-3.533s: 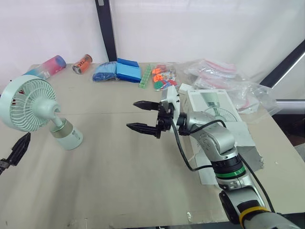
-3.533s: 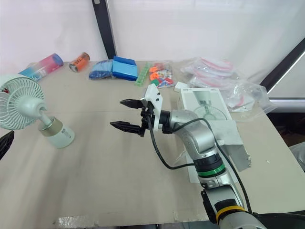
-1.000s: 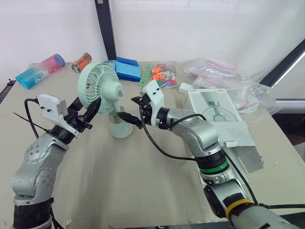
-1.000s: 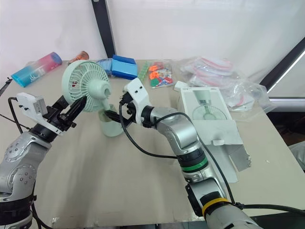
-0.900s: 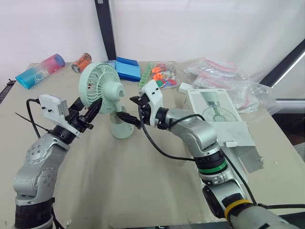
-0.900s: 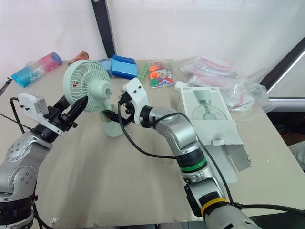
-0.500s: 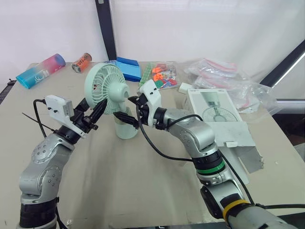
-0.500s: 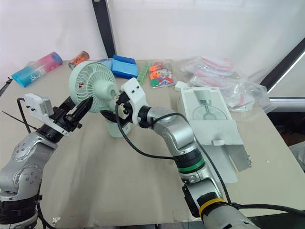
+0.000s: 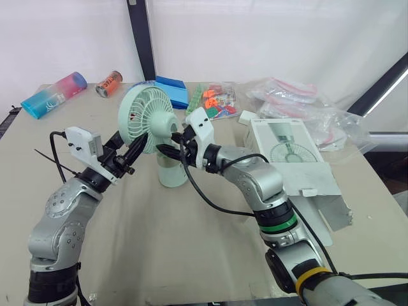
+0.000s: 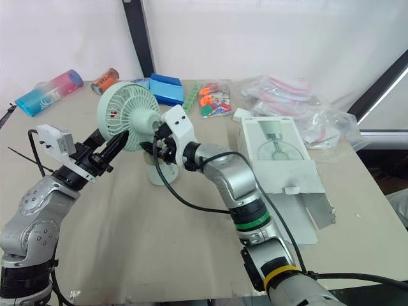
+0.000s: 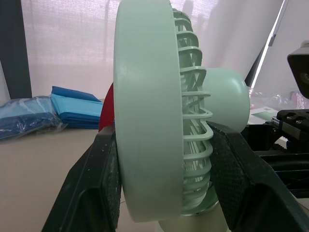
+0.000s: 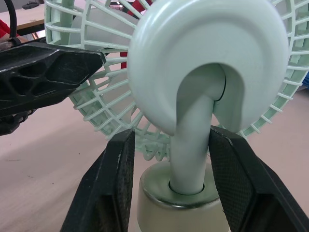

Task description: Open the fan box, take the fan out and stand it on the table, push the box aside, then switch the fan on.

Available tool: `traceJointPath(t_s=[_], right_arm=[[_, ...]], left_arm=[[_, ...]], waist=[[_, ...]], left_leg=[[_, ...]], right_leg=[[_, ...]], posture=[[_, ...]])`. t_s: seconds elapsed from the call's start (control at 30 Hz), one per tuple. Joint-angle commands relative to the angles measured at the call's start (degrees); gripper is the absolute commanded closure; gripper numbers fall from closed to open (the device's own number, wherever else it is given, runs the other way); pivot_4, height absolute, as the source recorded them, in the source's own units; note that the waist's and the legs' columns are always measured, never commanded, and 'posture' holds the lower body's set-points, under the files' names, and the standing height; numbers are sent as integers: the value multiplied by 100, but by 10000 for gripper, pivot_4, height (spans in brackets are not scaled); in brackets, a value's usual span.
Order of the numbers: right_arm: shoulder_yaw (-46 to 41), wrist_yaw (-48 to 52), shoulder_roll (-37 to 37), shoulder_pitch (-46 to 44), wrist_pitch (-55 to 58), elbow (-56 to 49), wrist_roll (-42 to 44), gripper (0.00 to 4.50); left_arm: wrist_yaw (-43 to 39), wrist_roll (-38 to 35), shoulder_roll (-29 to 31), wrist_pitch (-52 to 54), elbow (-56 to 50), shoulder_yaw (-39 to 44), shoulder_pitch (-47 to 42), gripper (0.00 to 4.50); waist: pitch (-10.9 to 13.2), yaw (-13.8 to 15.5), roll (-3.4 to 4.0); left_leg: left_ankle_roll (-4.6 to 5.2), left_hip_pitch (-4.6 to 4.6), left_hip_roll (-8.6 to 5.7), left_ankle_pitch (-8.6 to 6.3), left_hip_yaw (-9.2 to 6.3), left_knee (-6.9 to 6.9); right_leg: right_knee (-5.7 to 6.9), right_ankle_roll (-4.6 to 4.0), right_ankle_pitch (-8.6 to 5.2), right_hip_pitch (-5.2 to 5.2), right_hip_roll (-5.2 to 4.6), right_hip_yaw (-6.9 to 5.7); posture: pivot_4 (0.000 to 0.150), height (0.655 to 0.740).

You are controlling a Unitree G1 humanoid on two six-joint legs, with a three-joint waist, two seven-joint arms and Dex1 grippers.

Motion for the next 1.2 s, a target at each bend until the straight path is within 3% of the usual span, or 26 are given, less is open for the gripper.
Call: traceJointPath(t_s=[0.03, 0.17, 0.67, 0.8, 0.87, 1.0, 1.2], right_arm=[[-30, 4, 93, -57, -132, -80, 30, 24378], [-39, 11, 96, -51, -122, -79, 21, 34981], [-58, 41, 113, -53, -79, -67, 13, 34981], [-83, 55, 121, -72, -104, -20, 13, 35738], [-102, 66, 115, -78, -115, -3, 16, 35738], [-159, 76, 105, -82, -119, 12, 35, 35738], [-350, 159, 28, -103, -176, 113, 107, 35738]], left_arm=[[-56, -6, 15, -204, -244, 58, -199, 21309], [-70, 7, 20, -206, -220, 81, -213, 21309], [-186, -91, 5, 27, -336, -38, -64, 21309], [-349, -307, 172, 310, -414, -63, 34, 9661], [-458, -459, 218, 350, -464, 18, 85, 586], [-559, -679, 355, 390, -520, 215, 168, 586], [-1004, -1101, 1124, 486, -260, 1082, 366, 586]], waist=[[0, 0, 0], [0, -1, 0], [0, -1, 0], [0, -1, 0], [0, -2, 0], [0, -6, 0], [0, -10, 1]], left_leg=[[0, 0, 0, 0, 0, 0], [0, 0, 0, 0, 0, 0], [0, 0, 0, 0, 0, 0], [0, 1, 0, 0, 0, 0], [0, 1, 1, 0, 1, 0], [-1, 2, 1, 0, 1, 0], [-1, 2, 3, 1, 0, -1]], right_leg=[[0, 0, 0, 0, 0, 0], [0, 0, 0, 0, 0, 0], [0, 0, 0, 0, 1, 0], [0, 0, 0, 0, 1, 0], [1, 0, 0, 0, 1, 0], [1, 0, 0, 0, 2, 0], [1, 0, 0, 0, 4, 0]], posture=[[1500, 7400], [1500, 7400], [1500, 7400], [1500, 7400], [1500, 7400], [1500, 7400], [1500, 7400]])
